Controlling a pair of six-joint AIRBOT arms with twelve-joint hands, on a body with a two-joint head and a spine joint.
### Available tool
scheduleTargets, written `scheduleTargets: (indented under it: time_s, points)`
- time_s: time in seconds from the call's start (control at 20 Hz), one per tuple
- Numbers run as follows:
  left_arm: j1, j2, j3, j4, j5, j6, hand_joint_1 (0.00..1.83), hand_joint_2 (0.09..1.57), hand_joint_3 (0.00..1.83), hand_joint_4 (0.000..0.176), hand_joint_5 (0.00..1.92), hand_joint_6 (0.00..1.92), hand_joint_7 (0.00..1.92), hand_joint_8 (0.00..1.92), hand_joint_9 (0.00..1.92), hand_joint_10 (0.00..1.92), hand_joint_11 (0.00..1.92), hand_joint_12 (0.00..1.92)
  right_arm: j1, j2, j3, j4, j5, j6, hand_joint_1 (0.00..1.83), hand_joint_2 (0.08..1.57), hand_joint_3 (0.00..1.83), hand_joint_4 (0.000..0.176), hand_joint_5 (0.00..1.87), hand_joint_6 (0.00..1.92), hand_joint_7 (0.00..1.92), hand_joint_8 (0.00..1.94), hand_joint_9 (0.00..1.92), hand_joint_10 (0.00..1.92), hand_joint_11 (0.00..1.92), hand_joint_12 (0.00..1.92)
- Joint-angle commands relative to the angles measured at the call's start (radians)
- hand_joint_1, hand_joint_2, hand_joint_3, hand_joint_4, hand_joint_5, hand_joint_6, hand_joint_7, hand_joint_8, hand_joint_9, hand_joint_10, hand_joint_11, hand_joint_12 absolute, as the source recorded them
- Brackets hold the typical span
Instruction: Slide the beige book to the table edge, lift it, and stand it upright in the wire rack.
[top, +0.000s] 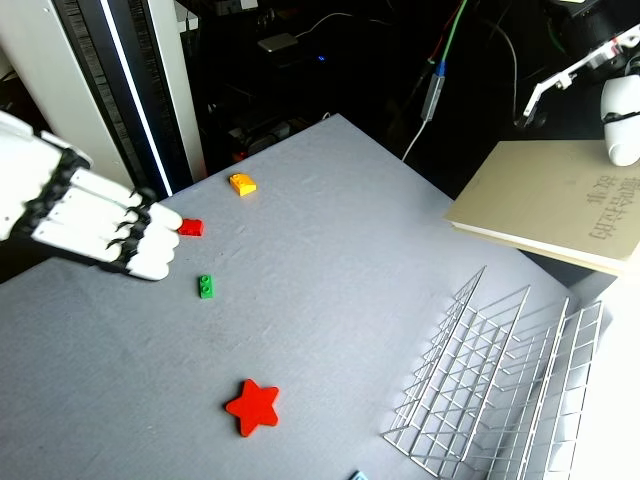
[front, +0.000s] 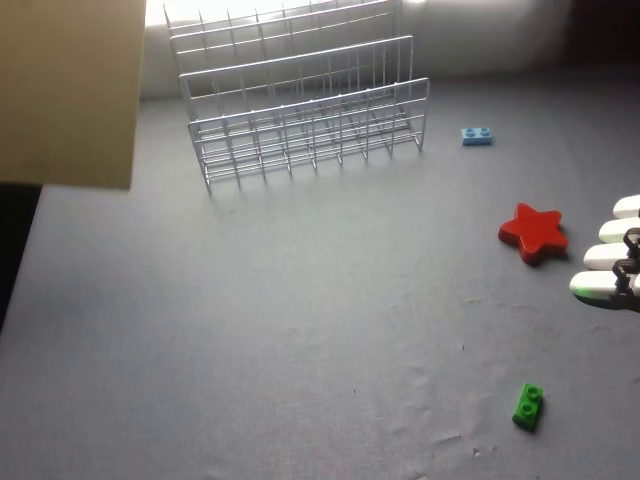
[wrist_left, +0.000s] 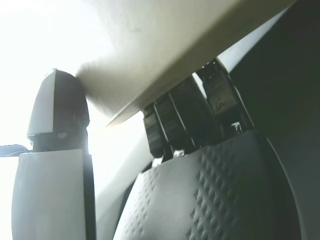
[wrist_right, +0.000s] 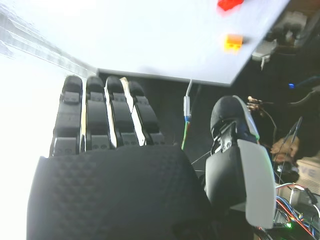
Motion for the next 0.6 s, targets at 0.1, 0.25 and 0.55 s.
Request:
scheduleTargets:
  time_s: [0.1,0.25,0.55]
  points:
    - [-0.044,0.015,-0.037,-0.003,0.104,-0.009,1.19,1.18,0.0,0.0,0.78,1.21,0.93,1.17,0.91,0.62,0.51,1.24,0.01,0.005,0.003,0.031,-0.014,0.01,0.0,1.14,0.0,0.0,0.01,0.0,0.0,0.0,0.0,0.0,0.0,0.0]
    - [-0.056,0.026,-0.066,0.013,0.13,-0.003,1.19,1.19,0.0,0.0,0.78,1.22,0.92,1.18,0.9,0.62,0.51,1.25,0.02,-0.003,0.003,-0.003,-0.018,0.017,0.0,1.13,0.0,0.0,0.0,0.0,0.0,0.0,0.0,0.0,0.0,0.0]
    - [-0.073,0.063,-0.112,0.057,0.187,0.018,1.19,1.19,0.0,0.0,0.78,1.23,0.91,1.18,0.89,0.63,0.5,1.29,0.033,-0.011,0.006,-0.016,-0.054,0.017,0.0,1.14,0.0,0.0,0.0,0.0,0.0,0.0,0.0,0.0,0.0,0.0]
